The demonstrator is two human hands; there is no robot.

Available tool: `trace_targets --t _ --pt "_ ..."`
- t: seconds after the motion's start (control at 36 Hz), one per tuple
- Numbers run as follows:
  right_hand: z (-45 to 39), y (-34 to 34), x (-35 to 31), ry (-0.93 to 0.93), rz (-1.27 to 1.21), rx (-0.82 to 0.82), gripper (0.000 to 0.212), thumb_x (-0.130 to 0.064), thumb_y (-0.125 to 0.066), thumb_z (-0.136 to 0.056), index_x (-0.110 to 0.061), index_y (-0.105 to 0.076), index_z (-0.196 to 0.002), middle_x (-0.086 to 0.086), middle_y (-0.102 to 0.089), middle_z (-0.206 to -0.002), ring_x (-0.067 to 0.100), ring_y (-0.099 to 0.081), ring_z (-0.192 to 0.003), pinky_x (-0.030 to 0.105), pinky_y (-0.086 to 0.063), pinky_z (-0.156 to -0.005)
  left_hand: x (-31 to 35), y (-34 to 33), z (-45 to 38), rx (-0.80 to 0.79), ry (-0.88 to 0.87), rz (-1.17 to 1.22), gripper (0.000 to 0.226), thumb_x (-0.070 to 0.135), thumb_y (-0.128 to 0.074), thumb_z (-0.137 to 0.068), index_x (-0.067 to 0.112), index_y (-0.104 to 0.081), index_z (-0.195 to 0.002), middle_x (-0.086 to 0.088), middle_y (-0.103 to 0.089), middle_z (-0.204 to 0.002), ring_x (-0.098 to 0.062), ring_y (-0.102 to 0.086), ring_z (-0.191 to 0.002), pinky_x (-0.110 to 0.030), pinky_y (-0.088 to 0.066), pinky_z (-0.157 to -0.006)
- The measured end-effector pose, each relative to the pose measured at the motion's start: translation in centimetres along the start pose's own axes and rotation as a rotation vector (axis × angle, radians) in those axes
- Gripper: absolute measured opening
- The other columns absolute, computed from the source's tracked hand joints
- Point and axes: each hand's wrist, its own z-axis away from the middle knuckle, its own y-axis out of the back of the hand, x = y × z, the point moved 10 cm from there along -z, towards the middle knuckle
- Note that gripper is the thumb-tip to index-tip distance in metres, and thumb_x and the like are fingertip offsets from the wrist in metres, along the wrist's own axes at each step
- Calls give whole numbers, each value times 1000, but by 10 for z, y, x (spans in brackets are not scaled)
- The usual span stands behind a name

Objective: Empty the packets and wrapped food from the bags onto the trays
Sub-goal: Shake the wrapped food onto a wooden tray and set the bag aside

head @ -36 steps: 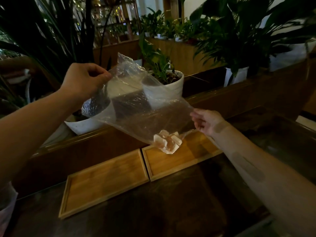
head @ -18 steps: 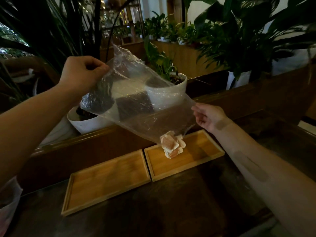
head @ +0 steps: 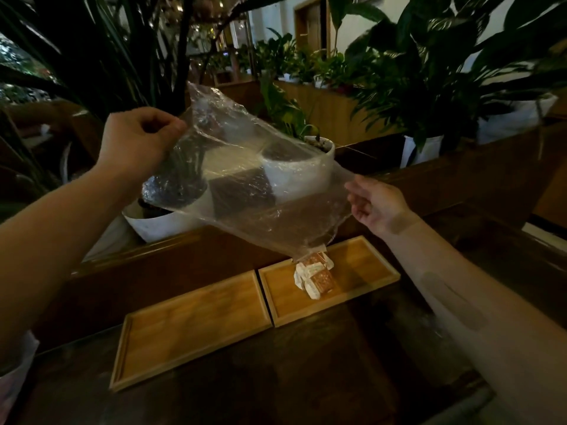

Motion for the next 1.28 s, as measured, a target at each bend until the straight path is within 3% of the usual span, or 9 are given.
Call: trace_targets --t 0.22,0.36,0.47,0.67,0.72,0.83,0.97,1.11,1.28 --pt "36 8 -23 199 131 -45 14 -28 -70 -88 -30 -70 -102 -9 -76 -97 11 -65 -87 30 -50 -75 -37 -8 43 -5 110 255 7 31 -62 -95 32 -69 -95 12 -66 -86 -1 -61 -76 -19 -49 -62" --pt "66 35 -24 273 320 65 32 -26 -76 -81 -32 -69 -112 -9 -75 -103 11 -67 -99 34 -48 -82 -62 -37 82 -58 245 458 8 32 -60 -96 32 -68 -95 6 -69 -92 -12 -63 -84 -31 -53 -71" --pt "93 70 -17 246 362 157 35 -25 -79 -77 -32 -70 -110 -17 -76 -90 1 -72 -81 25 -51 -66 -86 -77 127 -167 398 598 17 32 -58 -97 23 -69 -105 -7 -69 -101 -25 -61 -93 -46 -53 -86" --pt "148 148 -11 296 392 401 25 -10 -78 -80 -18 -73 -103 4 -77 -97 20 -72 -93 30 -58 -79 -107 -150 213 -349 636 725 13 34 -63 -92 32 -74 -86 -2 -74 -98 -21 -68 -91 -42 -56 -82" --pt "159 166 -14 298 417 468 23 -7 -76 -81 -14 -72 -102 7 -75 -99 20 -71 -91 33 -57 -83 -107 -173 238 -426 713 777 13 34 -64 -91 27 -74 -94 -4 -74 -101 -23 -69 -94 -46 -57 -83" --pt "167 196 -21 334 465 552 22 -6 -72 -85 -13 -69 -105 3 -70 -97 -3 -68 -68 10 -52 -56 -96 -205 270 -537 734 831 14 30 -66 -89 19 -74 -92 -3 -69 -87 -22 -61 -84 -37 -50 -73" --pt "153 233 -24 319 442 581 20 -5 -71 -86 -23 -68 -94 8 -69 -100 29 -69 -97 47 -58 -88 -85 -244 292 -644 771 783 13 25 -66 -91 22 -74 -80 4 -67 -76 -14 -60 -75 -30 -53 -63" --pt "126 264 -37 329 492 554 18 -9 -72 -85 -22 -68 -97 10 -70 -102 30 -68 -99 46 -57 -90 -73 -278 300 -656 805 715 14 17 -64 -92 13 -66 -105 -8 -67 -106 -24 -65 -96 -31 -58 -61" --pt "84 298 -60 359 577 481 22 -12 -65 -92 -14 -66 -114 11 -71 -107 31 -68 -101 52 -56 -89 -47 -312 298 -673 713 555 8 14 -62 -95 9 -65 -101 -14 -71 -89 -21 -70 -76 -28 -59 -56"
